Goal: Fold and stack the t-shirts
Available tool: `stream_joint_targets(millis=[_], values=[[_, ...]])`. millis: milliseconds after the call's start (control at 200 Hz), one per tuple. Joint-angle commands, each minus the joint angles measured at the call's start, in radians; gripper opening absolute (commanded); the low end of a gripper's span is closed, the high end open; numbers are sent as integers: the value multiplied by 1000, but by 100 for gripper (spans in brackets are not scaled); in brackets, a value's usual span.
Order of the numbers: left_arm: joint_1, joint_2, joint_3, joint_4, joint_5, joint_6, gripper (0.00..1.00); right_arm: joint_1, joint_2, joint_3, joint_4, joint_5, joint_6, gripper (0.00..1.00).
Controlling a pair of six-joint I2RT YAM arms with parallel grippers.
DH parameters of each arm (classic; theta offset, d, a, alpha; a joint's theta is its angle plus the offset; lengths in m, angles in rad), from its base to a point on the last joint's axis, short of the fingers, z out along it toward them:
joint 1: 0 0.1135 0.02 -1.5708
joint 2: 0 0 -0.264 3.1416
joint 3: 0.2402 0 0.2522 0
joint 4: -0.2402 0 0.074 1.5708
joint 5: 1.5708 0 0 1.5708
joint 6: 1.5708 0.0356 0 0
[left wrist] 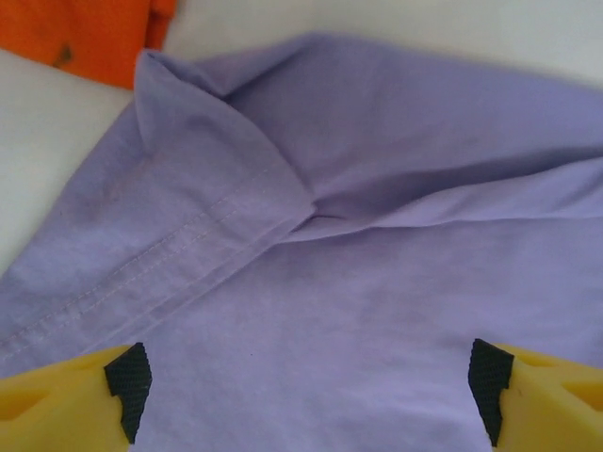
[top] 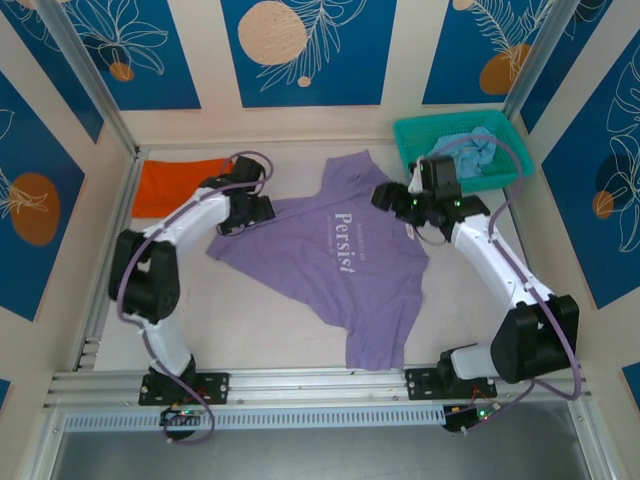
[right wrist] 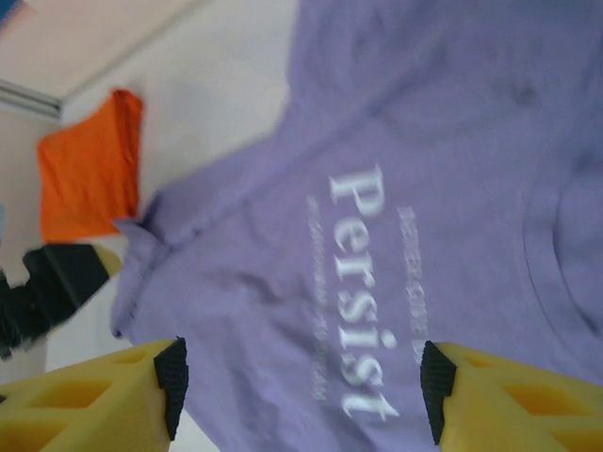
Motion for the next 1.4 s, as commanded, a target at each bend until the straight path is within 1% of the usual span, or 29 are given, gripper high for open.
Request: stream_joint_targets(millis=[0, 80, 185, 235, 255, 400, 470, 570, 700, 810, 845, 935, 980, 1065, 1105, 1190, 1335, 1395], values=[[-21, 120, 111, -101, -172, 77, 86, 8, 9, -181, 62, -47, 43, 67], [-14, 161, 147, -90, -185, 77, 81, 6, 17, -250, 69, -25, 37, 65], [6, 207, 197, -79, -150, 78, 78, -1, 48, -291, 106, -61, 52, 63], [17, 235, 230, -87, -127, 86, 72, -1, 69, -290, 112, -54, 57, 62], [20, 245, 245, -95, -122, 86, 72, -3, 74, -289, 114, -45, 59, 62], [28, 266, 263, -92, -126, 95, 70, -5, 104, -286, 131, -35, 57, 62], [30, 280, 281, -116, -151, 95, 69, -6, 118, -282, 128, -35, 52, 61], [31, 296, 293, -124, -150, 96, 64, -10, 125, -276, 124, -31, 47, 61], [31, 314, 293, -133, -145, 84, 61, -20, 124, -272, 124, -24, 45, 61], [32, 319, 289, -139, -167, 78, 58, -27, 129, -275, 125, -20, 45, 61], [32, 320, 288, -137, -164, 78, 55, -30, 133, -274, 126, -20, 45, 60], [31, 317, 282, -132, -152, 80, 42, -33, 136, -274, 125, -20, 48, 60], [31, 312, 276, -126, -147, 83, 34, -36, 139, -273, 124, -16, 49, 59], [31, 307, 269, -130, -152, 85, 23, -47, 149, -270, 112, -5, 56, 58], [31, 303, 264, -128, -154, 86, 20, -57, 153, -269, 109, -6, 59, 58], [31, 297, 247, -121, -155, 87, 19, -79, 155, -275, 109, -15, 66, 57], [32, 280, 238, -116, -140, 89, 0, -98, 148, -285, 119, -30, 71, 57], [31, 257, 232, -105, -120, 91, 0, -105, 148, -289, 122, -32, 74, 57]])
